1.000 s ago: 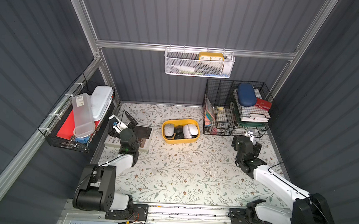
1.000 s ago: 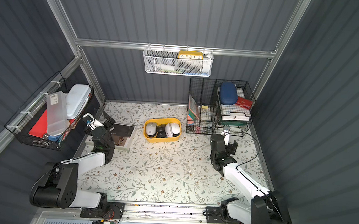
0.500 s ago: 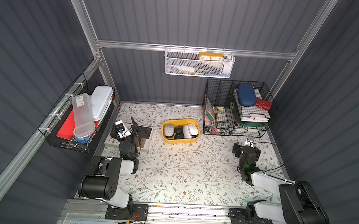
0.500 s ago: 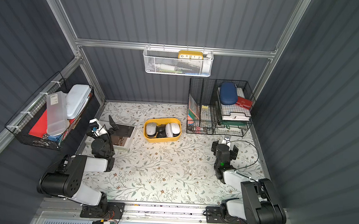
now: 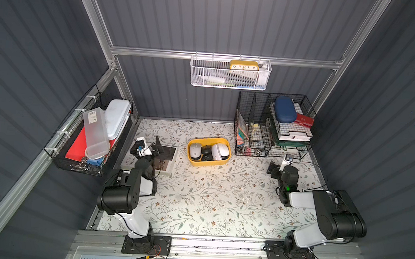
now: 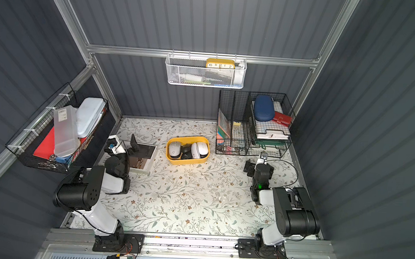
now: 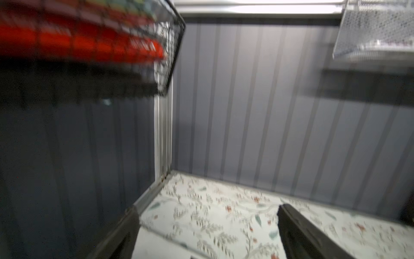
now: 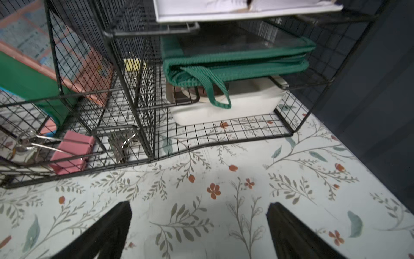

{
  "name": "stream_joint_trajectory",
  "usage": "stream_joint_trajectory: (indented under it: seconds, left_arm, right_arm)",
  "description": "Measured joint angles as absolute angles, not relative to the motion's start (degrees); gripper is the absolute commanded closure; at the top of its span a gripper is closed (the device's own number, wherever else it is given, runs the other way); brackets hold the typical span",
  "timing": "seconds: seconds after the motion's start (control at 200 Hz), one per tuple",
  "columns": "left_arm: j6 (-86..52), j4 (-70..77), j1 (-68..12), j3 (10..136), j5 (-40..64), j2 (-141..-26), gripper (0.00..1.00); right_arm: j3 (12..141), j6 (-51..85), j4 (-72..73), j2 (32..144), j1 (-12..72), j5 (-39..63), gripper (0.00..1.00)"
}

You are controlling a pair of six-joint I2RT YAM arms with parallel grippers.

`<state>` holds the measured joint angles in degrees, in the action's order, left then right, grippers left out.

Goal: Put the mouse in the storage box
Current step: Reset both arms

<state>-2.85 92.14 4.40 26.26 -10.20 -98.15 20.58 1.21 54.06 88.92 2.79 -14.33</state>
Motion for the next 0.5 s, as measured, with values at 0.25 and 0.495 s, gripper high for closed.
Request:
stream_joint_trajectory:
  seconds: [0.25,0.495]
  left_arm:
    - [-5.45,92.62,6.00,27.38,-8.78,-97.86,0.01]
    - [-5.76,92.51,6.00,27.38,-8.03,-97.86,0.01]
  right_arm:
    - [20.60,2.11,54.30,89.27,2.57,-14.59,0.01]
    - [20.62,2.13,54.22,89.27,2.55,-14.59,0.01]
